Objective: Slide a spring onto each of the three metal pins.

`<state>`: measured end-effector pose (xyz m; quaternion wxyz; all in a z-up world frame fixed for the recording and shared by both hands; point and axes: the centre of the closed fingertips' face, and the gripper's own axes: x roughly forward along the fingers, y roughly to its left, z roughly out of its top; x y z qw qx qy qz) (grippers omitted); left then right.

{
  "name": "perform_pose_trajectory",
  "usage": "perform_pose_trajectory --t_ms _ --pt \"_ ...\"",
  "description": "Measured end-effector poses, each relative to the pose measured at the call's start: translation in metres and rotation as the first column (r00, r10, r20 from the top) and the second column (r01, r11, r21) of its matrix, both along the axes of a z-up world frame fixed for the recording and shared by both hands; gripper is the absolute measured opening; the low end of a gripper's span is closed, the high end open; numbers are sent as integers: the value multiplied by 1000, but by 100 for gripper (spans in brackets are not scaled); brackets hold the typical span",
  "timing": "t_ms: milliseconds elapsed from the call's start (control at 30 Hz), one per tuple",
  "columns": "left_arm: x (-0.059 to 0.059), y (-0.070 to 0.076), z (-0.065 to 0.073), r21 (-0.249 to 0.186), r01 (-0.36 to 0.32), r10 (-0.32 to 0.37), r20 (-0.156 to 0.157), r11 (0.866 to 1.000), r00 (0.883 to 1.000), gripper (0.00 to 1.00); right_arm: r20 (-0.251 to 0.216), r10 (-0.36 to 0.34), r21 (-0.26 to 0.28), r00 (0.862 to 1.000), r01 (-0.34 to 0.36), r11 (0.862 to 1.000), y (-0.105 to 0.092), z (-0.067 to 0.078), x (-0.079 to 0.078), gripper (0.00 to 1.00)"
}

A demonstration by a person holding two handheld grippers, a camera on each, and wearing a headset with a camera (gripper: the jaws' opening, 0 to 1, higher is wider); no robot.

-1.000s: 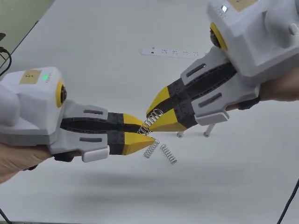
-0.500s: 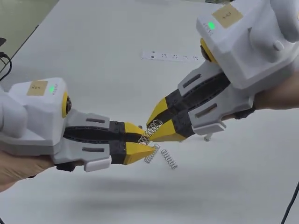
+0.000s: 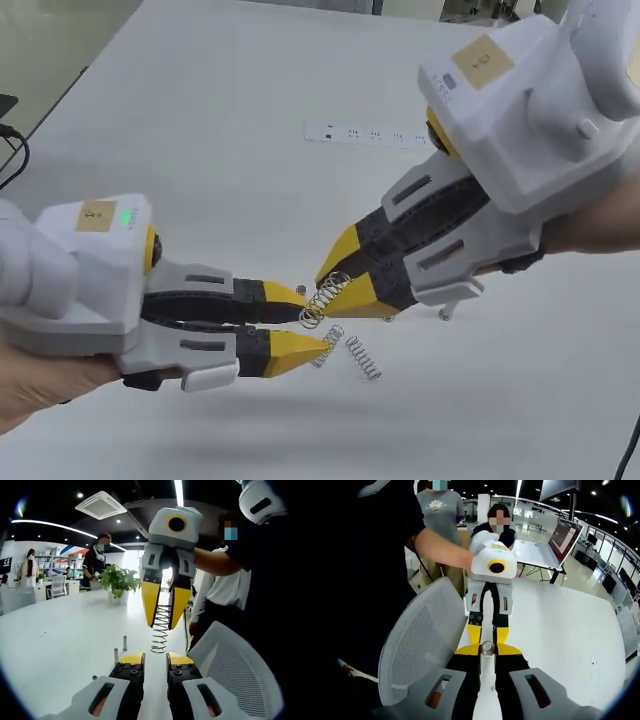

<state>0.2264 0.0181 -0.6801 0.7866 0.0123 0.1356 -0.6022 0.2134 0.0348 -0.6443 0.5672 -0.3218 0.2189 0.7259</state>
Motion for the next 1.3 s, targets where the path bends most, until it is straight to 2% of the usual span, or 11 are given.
perform_pose_trajectory --t_ms 333,467,500,533,600,633,767,933,1100,1167,1300 --pt "9 28 -12 32 -99 100 -22 995 995 14 20 -42 -10 999 42 999 -18 1 11 7" --pt "17 42 -16 43 -175 177 -27 984 984 17 21 -73 -14 997 73 997 -28 0 16 7" --pt "23 49 -19 49 -223 224 -21 974 974 18 28 -87 -9 996 87 996 -30 0 19 7" --pt "22 50 -20 51 -222 223 -16 974 975 21 28 -89 -11 996 89 996 -32 0 20 7" --pt "25 57 -26 72 -265 267 -24 962 963 27 30 -105 -9 994 105 994 -37 0 23 7" --pt "22 56 -28 79 -255 257 -25 964 966 28 28 -112 -9 993 112 994 -39 0 25 7" --pt "25 63 -37 113 -290 295 -30 950 955 30 35 -132 -13 991 133 991 -46 -3 29 7" --pt "29 69 -40 117 -325 330 -31 938 943 31 56 -170 -27 984 171 985 -61 -7 43 7" --pt "32 73 -49 150 -352 361 -34 924 932 34 76 -221 -44 972 225 973 -84 -10 55 7" --pt "34 77 -53 168 -375 384 -28 912 923 33 82 -237 -48 968 242 969 -90 -11 58 7" --pt "33 79 -60 179 -381 394 -41 907 918 36 98 -275 -58 956 281 958 -106 -16 67 7"
